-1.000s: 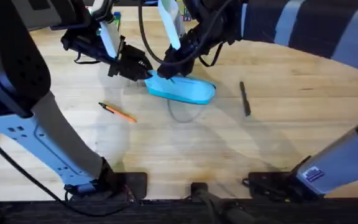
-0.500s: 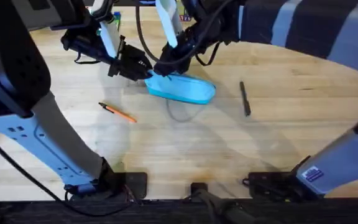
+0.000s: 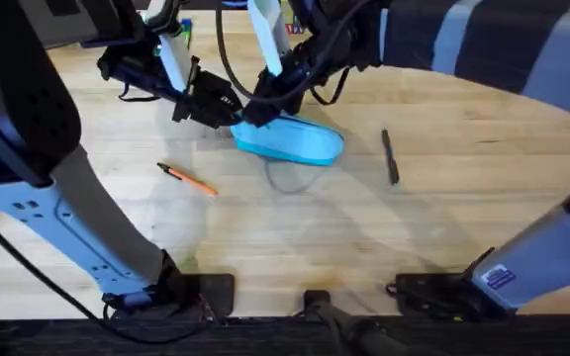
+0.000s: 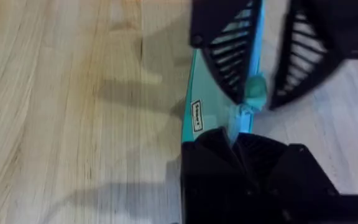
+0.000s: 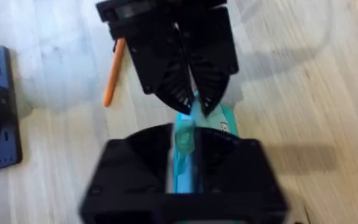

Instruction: Unzip the bag, pick up the pens from the table one at a time and place them inside, then zip the bag closed.

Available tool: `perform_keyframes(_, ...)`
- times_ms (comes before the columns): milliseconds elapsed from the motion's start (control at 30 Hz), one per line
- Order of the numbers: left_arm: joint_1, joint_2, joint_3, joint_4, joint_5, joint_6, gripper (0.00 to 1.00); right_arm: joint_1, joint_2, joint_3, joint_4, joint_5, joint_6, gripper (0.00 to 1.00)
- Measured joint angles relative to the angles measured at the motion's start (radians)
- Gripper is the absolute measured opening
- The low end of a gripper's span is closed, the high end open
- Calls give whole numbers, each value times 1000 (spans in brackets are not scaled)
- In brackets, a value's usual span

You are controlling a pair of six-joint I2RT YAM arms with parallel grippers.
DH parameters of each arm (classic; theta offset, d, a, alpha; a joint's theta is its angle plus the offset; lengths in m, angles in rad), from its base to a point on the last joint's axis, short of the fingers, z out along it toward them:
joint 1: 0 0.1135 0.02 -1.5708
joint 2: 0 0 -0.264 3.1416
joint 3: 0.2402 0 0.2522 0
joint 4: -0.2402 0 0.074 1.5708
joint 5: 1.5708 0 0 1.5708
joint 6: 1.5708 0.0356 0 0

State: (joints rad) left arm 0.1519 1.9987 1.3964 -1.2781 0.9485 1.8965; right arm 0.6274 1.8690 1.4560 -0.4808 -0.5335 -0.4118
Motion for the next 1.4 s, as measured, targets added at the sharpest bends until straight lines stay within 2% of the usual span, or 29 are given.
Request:
perform_keyframes(67, -2, 0, 0, 0, 0, 0, 42, 6, 0, 2, -10, -14, 2, 494)
perform_keyframes(167, -5, 0, 0, -1, 3, 0, 42, 14, 0, 3, -29, -26, 0, 921)
perform_keyframes(200, -6, 0, 0, -1, 3, 0, 42, 17, 0, 3, -39, -29, -2, 977)
perform_keyframes(900, -6, 0, 0, -2, 5, 0, 42, 13, 0, 4, -66, -36, 2, 996)
perform_keyframes(1200, -6, 0, 0, -2, 5, 0, 42, -74, -70, 4, -94, -36, 31, 997)
perform_keyframes(1400, -6, 0, 0, -2, 5, 0, 42, -123, -137, 11, -196, -37, 42, 997)
